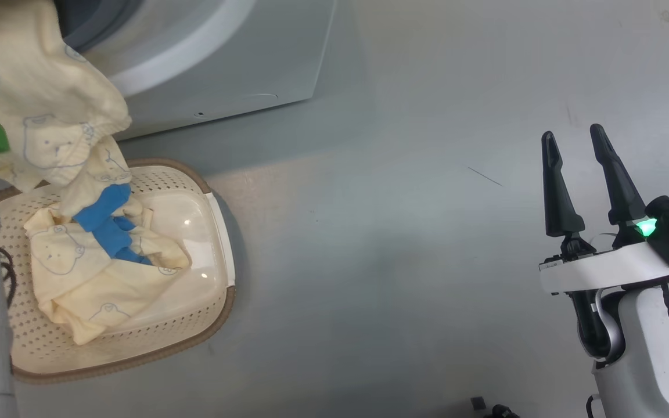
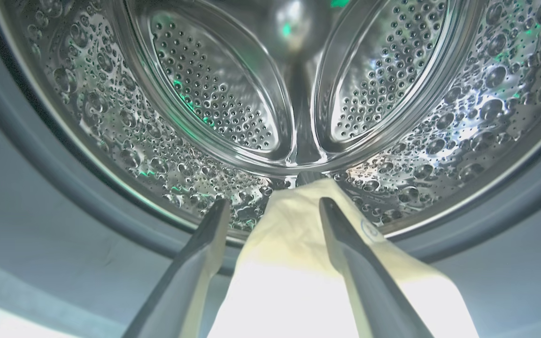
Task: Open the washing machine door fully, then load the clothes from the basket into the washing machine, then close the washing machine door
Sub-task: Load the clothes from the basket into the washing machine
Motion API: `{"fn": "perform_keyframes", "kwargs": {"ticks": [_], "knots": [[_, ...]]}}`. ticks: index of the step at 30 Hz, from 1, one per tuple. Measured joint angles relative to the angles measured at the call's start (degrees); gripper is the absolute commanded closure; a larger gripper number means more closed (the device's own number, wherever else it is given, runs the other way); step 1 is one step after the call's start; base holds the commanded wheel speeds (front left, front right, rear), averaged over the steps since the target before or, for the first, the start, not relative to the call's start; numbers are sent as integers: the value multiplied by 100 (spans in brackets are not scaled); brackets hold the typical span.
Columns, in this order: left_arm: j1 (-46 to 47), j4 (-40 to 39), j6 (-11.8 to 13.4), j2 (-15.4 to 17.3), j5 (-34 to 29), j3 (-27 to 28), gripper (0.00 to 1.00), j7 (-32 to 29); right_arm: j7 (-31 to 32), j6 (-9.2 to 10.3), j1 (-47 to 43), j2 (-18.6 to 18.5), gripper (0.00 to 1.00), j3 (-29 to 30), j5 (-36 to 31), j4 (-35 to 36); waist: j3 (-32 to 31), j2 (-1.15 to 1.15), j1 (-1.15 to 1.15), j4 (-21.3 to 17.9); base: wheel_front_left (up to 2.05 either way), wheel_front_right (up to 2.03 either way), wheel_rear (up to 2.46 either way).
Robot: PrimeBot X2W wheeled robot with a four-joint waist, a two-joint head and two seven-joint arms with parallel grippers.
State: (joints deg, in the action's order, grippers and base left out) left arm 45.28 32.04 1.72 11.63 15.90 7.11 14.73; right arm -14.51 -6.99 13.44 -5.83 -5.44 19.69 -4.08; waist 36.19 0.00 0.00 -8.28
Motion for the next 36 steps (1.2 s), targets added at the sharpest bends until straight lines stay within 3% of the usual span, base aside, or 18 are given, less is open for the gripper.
{"fn": "perform_keyframes", "kwargs": {"ticks": [9,16,36], "knots": [[-1223,-324,25,-569,-60,-172,0,3,0,0,-213,-135,0,76,-127,-130,-453,0,0,281,0,0,0],[-1995,-1009,112,-1005,-337,-363,0,2,0,0,-506,-181,0,74,-179,-286,-884,0,0,541,0,0,0],[-3854,-1224,157,-1004,-372,-776,0,-1,0,0,-1232,-104,0,-405,-222,-677,-2308,0,0,893,0,0,0]]}}
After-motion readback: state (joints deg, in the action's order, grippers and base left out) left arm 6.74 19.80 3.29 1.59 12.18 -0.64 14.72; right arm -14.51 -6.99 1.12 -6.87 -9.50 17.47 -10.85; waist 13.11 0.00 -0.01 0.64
